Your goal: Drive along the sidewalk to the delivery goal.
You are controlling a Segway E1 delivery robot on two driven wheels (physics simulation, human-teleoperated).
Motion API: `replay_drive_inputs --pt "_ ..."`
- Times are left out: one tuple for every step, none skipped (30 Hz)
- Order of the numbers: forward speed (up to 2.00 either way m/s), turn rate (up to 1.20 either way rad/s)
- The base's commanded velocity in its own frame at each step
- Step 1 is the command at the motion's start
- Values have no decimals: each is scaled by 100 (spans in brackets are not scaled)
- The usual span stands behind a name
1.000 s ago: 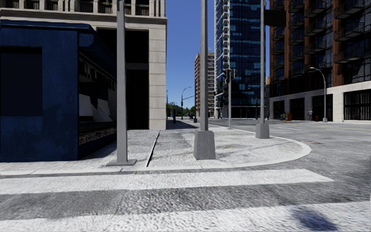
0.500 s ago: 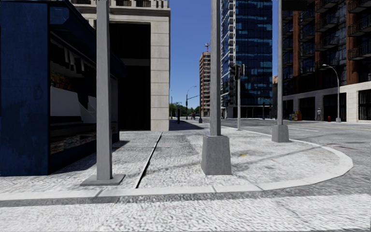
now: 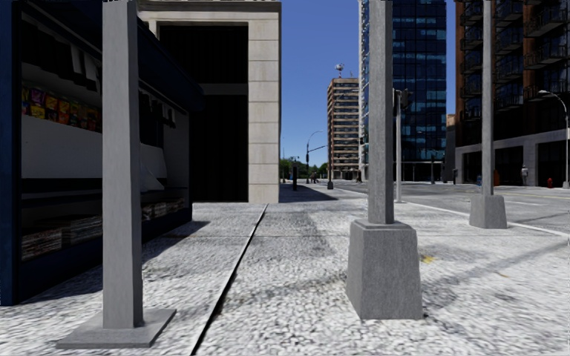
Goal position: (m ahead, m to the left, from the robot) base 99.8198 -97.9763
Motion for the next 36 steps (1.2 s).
replay_drive_inputs --pt "165 34" --pt "165 41" --pt "165 41" --pt "165 43" --pt "165 43" --pt "165 43" --pt "165 43" --pt "164 41" --pt "164 0" --pt "164 0" --pt "164 0" --pt "164 0" --pt "164 0" --pt "164 0" --pt "164 0" --pt "164 0" --pt "164 0" --pt "164 0" --pt "164 0" --pt "164 0" --pt "164 0" --pt "164 0" --pt "164 0" --pt "158 0" --pt "154 0" --pt "154 0" --pt "151 -1" --pt "150 -1" --pt "150 -1" --pt "150 -1" --pt "150 0" --pt "149 0" --pt "149 0" --pt "149 0" --pt "149 0" --pt "149 0"
